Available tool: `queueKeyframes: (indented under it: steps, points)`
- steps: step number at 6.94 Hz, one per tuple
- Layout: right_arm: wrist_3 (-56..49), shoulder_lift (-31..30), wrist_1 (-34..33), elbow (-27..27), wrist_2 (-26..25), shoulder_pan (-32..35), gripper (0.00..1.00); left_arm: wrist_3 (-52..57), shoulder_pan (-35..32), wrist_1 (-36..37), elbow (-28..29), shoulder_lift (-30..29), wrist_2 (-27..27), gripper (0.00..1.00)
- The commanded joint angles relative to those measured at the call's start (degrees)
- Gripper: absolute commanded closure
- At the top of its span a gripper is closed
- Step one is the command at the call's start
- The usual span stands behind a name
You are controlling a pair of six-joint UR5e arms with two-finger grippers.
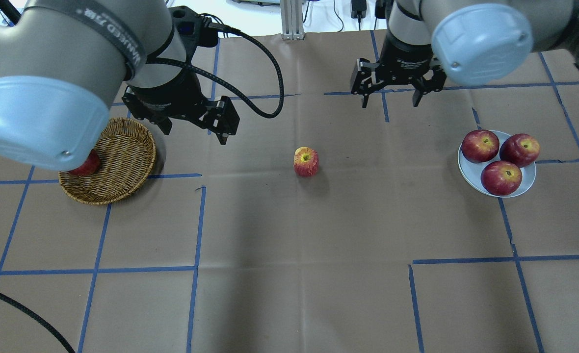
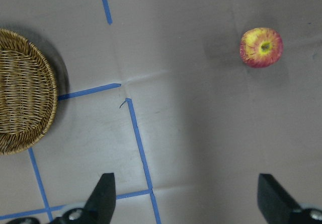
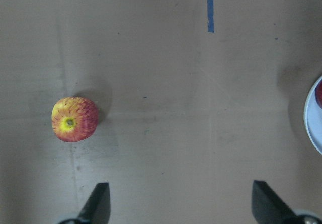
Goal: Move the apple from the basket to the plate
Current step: 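Move the right gripper to the apple while the left arm withdraws over the basket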
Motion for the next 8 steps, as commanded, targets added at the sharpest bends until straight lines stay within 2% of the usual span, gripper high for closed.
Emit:
queueKeyframes:
  steps: [1, 3, 5, 8]
  points:
    - [6.92, 7.13, -6.69, -1.73, -0.25, 5.88, 0.0, 0.26, 3.59, -1.19, -1.92, 1.89, 0.01, 0.0]
    - [10.97, 12.85, -13.47, -1.21, -0.34, 9.31, 0.0, 0.26, 4.05, -0.93, -1.93, 1.89, 0.01, 0.0]
    - [10.9, 16.81, -17.08, 0.19, -0.17, 10.03, 0.0, 0.17, 4.13, -1.62, -2.01, 1.89, 0.01, 0.0]
    - [10.28, 18.68, -26.66, 7.12, 0.01, 9.94, 0.0, 0.17, 4.22, -1.54, -2.01, 1.89, 0.01, 0.0]
